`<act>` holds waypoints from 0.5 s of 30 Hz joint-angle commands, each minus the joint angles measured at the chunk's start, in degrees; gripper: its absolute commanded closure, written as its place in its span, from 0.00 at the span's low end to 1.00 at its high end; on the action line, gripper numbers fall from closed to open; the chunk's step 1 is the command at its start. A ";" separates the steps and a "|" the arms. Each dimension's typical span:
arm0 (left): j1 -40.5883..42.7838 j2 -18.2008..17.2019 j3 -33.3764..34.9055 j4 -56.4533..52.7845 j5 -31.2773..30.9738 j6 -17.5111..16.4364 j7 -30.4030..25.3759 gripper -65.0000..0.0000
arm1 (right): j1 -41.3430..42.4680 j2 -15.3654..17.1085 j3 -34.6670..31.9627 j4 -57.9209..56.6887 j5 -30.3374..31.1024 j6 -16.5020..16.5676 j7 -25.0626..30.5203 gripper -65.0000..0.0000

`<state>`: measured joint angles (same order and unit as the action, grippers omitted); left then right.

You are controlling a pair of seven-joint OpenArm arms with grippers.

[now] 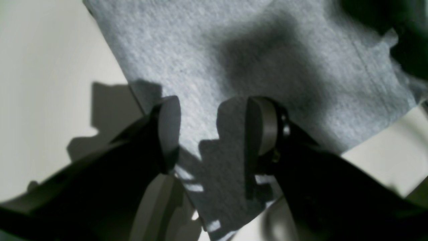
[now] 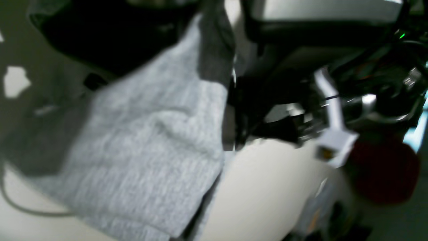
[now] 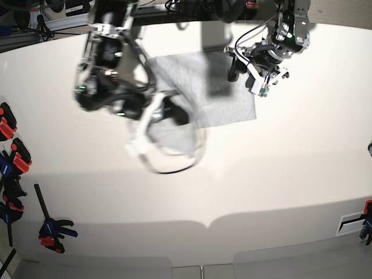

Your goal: Fold the T-shirt properly

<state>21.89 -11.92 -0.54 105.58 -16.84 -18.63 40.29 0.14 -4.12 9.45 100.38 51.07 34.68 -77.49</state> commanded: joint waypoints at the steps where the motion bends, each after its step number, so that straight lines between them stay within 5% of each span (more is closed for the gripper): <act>1: -0.22 -0.17 -0.11 0.83 -0.57 -0.24 -1.18 0.55 | 0.92 -1.05 -1.44 1.20 0.15 -0.20 1.31 1.00; 7: -1.14 -0.57 -0.17 1.46 -0.59 -0.24 -0.04 0.55 | 0.44 -3.19 -8.37 1.18 -10.86 -1.75 5.99 1.00; 12: -1.40 -3.08 -2.32 11.85 -0.50 -0.22 14.19 0.55 | 0.44 -3.19 -10.19 1.18 -13.22 -2.14 7.61 1.00; 15: -1.38 -4.63 -6.47 18.75 1.44 1.70 17.88 0.55 | 0.46 -3.21 -10.69 1.18 -13.20 -2.14 7.61 1.00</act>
<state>20.64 -16.16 -6.81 123.55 -15.53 -17.06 58.81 -0.34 -6.85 -1.06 100.40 35.99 32.71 -71.40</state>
